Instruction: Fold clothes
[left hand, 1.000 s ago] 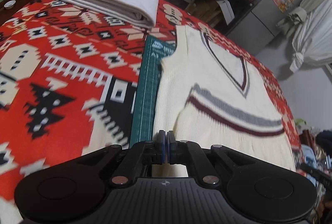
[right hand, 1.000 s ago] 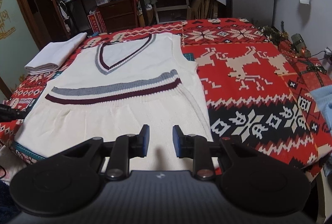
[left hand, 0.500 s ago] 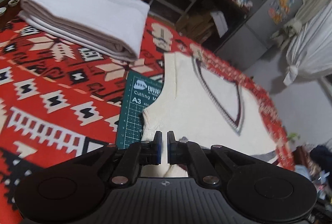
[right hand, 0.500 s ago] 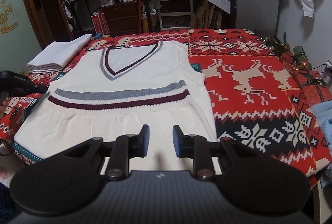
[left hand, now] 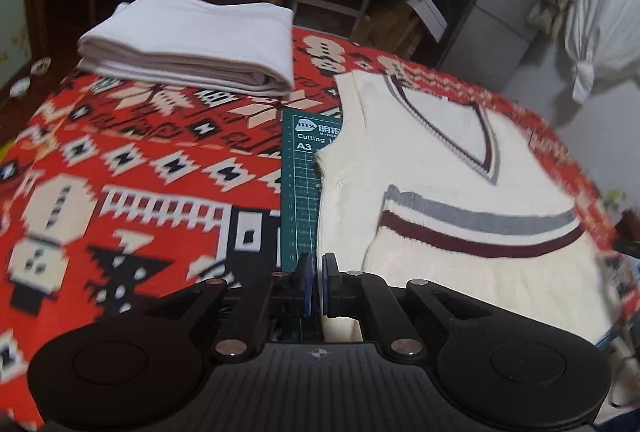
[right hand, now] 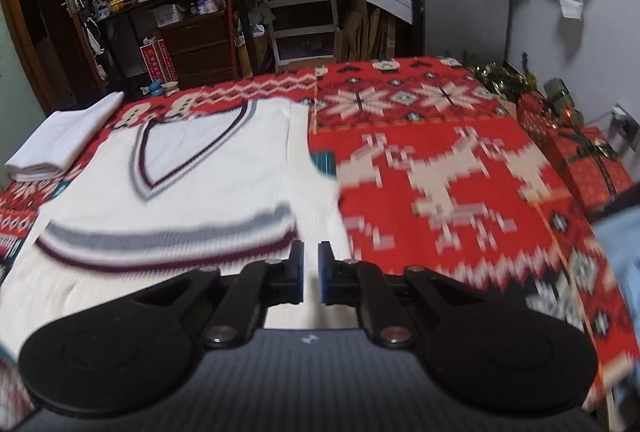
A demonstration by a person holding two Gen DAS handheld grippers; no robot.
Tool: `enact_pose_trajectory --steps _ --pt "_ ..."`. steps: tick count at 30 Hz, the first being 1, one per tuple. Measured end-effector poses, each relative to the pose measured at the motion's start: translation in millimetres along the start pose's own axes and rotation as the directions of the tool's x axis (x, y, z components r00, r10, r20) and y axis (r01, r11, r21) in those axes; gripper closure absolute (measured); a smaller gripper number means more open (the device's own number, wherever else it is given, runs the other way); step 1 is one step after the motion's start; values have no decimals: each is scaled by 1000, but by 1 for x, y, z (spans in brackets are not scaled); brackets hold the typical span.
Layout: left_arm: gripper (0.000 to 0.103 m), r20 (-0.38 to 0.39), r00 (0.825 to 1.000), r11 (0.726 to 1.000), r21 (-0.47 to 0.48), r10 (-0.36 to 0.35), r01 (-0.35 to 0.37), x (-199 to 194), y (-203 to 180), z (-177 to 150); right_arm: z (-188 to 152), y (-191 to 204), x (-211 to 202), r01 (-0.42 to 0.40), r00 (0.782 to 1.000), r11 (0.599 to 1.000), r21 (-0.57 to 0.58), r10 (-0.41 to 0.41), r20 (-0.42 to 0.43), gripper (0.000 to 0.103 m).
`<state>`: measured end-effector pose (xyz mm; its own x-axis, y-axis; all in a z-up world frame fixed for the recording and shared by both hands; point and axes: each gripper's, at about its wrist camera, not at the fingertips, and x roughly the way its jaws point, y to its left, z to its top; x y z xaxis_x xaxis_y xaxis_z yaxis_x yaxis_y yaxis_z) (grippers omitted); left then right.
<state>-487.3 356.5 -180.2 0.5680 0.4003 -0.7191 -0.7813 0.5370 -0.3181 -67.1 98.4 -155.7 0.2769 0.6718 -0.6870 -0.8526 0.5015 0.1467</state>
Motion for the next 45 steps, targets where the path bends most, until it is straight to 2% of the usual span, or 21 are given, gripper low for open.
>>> enact_pose_trajectory --steps 4,8,13,21,26,29,33,37,45 --pt "99 6 1000 1000 -12 -16 16 -11 -3 -3 25 -3 45 -4 999 1000 -8 4 -41 100" --pt "99 12 999 999 -18 -30 30 -20 -6 -5 25 -6 71 -6 994 999 -49 1 -107 101" --pt "99 15 999 999 -20 -47 47 -30 -11 -8 5 -10 47 -17 990 993 -120 0 -139 101" --pt "99 -8 997 997 24 -75 75 -20 -26 -11 -32 -34 -1 -28 983 999 -41 20 -183 100" --pt "99 -3 995 994 51 -102 102 -19 -37 -10 -29 -26 -27 -56 993 998 -29 53 -101 100" --pt "99 -4 993 990 69 -119 119 -13 -46 -8 -21 -1 -25 -72 995 991 -113 64 -70 99" --pt "99 -20 993 988 96 -117 118 10 -55 -9 -17 24 0 -45 998 979 -200 35 -53 99" --pt "99 -56 997 989 128 -61 68 24 -52 -18 -22 13 19 -18 998 990 -143 9 -59 99" --pt "99 -87 991 994 22 -106 108 -3 -20 -41 -57 -8 -22 -25 994 993 -114 12 -110 99"
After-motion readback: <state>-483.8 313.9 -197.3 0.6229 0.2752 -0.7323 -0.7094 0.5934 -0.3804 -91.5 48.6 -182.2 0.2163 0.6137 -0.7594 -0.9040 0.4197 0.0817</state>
